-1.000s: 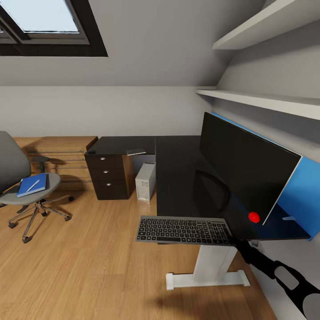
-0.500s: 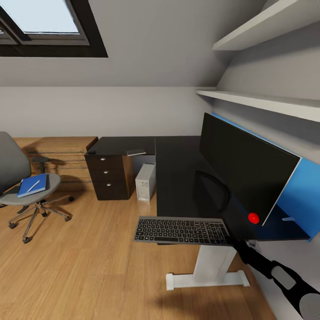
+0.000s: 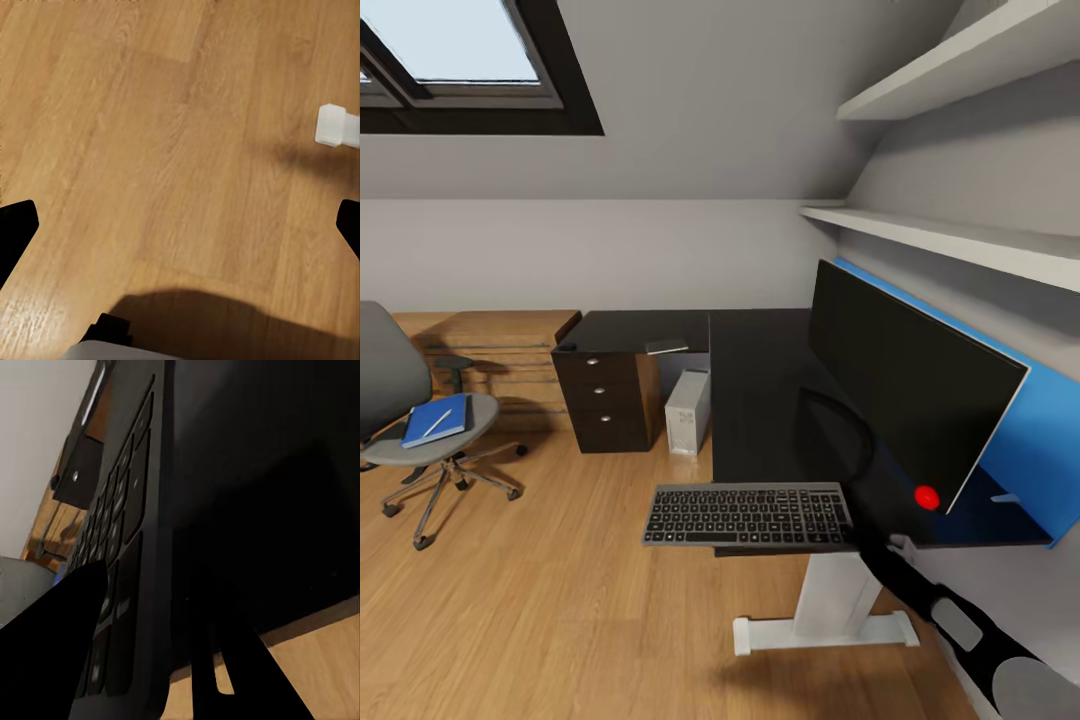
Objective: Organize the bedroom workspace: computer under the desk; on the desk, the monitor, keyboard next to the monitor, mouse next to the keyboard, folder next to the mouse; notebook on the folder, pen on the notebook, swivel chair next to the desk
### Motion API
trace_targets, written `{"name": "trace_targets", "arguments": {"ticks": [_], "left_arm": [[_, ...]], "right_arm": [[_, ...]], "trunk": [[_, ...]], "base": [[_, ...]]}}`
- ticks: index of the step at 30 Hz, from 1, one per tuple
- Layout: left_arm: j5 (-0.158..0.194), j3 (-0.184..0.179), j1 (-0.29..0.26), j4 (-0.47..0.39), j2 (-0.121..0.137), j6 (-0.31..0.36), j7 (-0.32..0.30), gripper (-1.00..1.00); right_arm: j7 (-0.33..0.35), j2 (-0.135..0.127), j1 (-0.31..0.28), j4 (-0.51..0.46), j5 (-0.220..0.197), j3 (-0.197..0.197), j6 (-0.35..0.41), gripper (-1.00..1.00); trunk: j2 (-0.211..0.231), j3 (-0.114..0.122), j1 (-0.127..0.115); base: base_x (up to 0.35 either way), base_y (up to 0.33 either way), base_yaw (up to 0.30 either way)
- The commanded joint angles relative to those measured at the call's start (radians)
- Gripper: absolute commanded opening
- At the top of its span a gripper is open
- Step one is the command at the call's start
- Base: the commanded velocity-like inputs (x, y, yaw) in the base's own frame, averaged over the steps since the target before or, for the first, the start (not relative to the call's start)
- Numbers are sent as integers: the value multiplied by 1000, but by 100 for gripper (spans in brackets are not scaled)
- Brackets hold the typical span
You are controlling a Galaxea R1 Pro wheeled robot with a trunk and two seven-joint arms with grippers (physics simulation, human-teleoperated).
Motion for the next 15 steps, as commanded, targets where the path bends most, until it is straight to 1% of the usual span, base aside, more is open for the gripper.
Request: {"name": "trace_targets", "arguments": {"ticks": [1, 4, 7, 8, 9, 10, 11, 12, 13, 14, 15], "left_arm": [[9, -8, 0, -2, 2, -4, 9, 100], [10, -8, 0, -2, 2, -3, 9, 100], [10, -8, 0, -2, 1, -2, 9, 100], [10, -8, 0, -2, 1, -2, 9, 100], [10, -8, 0, -2, 1, -1, 9, 100], [10, -8, 0, -2, 1, -1, 9, 100], [10, -8, 0, -2, 1, -1, 9, 100], [10, -8, 0, -2, 1, -1, 9, 100], [10, -8, 0, -2, 2, -1, 9, 100], [10, -8, 0, -2, 2, -1, 9, 100], [10, -8, 0, -2, 2, -1, 9, 100]], "right_arm": [[3, 9, -1, 0, -11, 5, -7, -100], [4, 40, -1, -5, 1, 6, -27, -100], [4, 73, -1, -15, 40, 8, -35, -100], [3, 79, -1, -19, 46, 9, -36, -100], [1, 96, -1, -33, 56, 9, -37, -100], [-4, 133, -1, -64, 66, 9, -37, -100], [-8, 148, -1, -76, 68, 9, -37, -100], [-27, 177, -1, -100, 71, 9, -37, -100], [-63, 204, -1, -126, 73, 8, -37, -100], [-115, 227, -1, -157, 75, 8, -37, -100], [-145, 238, -1, -175, 75, 7, -37, -100]], "trunk": [[7, 2, -4], [28, 12, -15], [49, 21, -27], [56, 24, -31], [63, 27, -35], [70, 31, -38], [77, 34, -42], [84, 37, -46], [91, 40, -50], [98, 43, -54], [105, 46, -58]], "base": [[0, 0, 0], [0, 0, 0], [0, 0, 0], [0, 0, 0], [0, 0, 0], [0, 0, 0], [0, 0, 0], [0, 0, 0], [0, 0, 0], [0, 0, 0], [0, 0, 0]]}}
